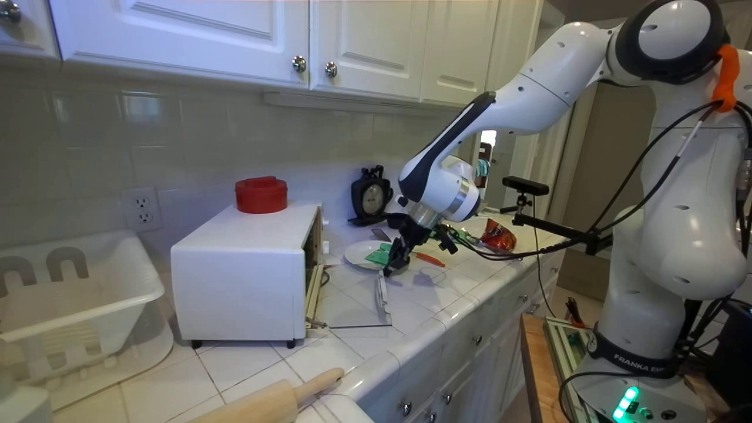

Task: Close the door of the oven grill

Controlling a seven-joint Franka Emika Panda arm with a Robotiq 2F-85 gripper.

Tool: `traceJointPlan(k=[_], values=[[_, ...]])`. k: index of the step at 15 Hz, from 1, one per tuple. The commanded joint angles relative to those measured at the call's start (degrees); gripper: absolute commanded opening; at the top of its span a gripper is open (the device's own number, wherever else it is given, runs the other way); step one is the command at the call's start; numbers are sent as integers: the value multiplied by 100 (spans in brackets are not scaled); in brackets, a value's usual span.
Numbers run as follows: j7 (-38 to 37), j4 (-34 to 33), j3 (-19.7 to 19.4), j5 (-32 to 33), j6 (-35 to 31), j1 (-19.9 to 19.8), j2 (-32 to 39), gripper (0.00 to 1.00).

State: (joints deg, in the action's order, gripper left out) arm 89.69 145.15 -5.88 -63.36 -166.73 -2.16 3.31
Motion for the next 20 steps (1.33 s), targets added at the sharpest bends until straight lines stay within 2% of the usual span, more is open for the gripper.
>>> traceJointPlan(k=[1,9,20], values=[[634,-94,78,-612,123,6,-175,0],[870,140,74,-786,112,79,-701,0],[842,-36,158,-709,118,231,-1080,0]])
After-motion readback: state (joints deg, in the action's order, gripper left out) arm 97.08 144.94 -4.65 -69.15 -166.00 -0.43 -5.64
